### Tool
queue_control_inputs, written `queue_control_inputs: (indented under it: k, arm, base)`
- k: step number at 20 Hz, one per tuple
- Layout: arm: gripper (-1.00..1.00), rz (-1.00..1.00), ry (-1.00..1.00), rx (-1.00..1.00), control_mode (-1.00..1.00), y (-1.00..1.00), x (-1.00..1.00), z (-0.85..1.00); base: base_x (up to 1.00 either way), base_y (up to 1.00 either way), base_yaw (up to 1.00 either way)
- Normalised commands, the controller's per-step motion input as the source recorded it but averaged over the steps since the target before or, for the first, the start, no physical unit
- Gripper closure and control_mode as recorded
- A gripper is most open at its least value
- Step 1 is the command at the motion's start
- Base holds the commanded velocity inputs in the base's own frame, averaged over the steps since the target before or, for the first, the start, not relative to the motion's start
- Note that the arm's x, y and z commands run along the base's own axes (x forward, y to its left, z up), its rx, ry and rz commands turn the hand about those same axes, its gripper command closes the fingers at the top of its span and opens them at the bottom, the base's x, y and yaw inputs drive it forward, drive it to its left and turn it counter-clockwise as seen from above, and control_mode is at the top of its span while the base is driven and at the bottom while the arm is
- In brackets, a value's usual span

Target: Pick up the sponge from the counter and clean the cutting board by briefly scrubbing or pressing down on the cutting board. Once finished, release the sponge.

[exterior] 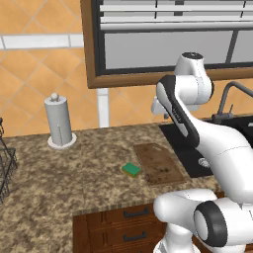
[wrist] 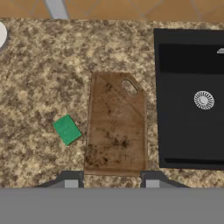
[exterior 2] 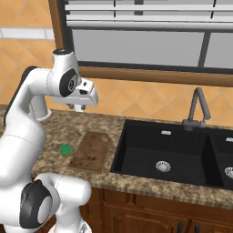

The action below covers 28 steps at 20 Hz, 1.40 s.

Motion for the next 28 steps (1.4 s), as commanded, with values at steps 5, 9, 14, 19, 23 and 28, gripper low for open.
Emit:
queue_control_inputs:
  k: [5, 9, 14, 19, 23, 28]
  arm:
    - [-1.0, 0.05, 0.0, 0.0, -1.0, 0.07, -0.26, 0.0]
    - [-1.0, 0.13, 0.0, 0.0, -1.0, 0.5, -0.72, -0.03]
    - [-1.0, 0.13, 0.02, 0.0, -1.0, 0.74, -0.36, -0.58]
    - [-1.0, 0.29, 0.09, 0.0, -1.0, 0.2, 0.4, -0.95]
    - [-1.0, 0.38, 0.01, 0.0, -1.0, 0.08, 0.38, -0.53]
    - [-1.0, 0.16, 0.05, -0.06, -1.0, 0.37, 0.59, -0.47]
  base:
    - [0.0, 0.0, 0.0]
    - [0.0, 0.0, 0.0]
    - [0.0, 0.0, 0.0]
    - [0.0, 0.0, 0.0]
    - [0.0, 0.0, 0.0]
    - [0.0, 0.0, 0.0]
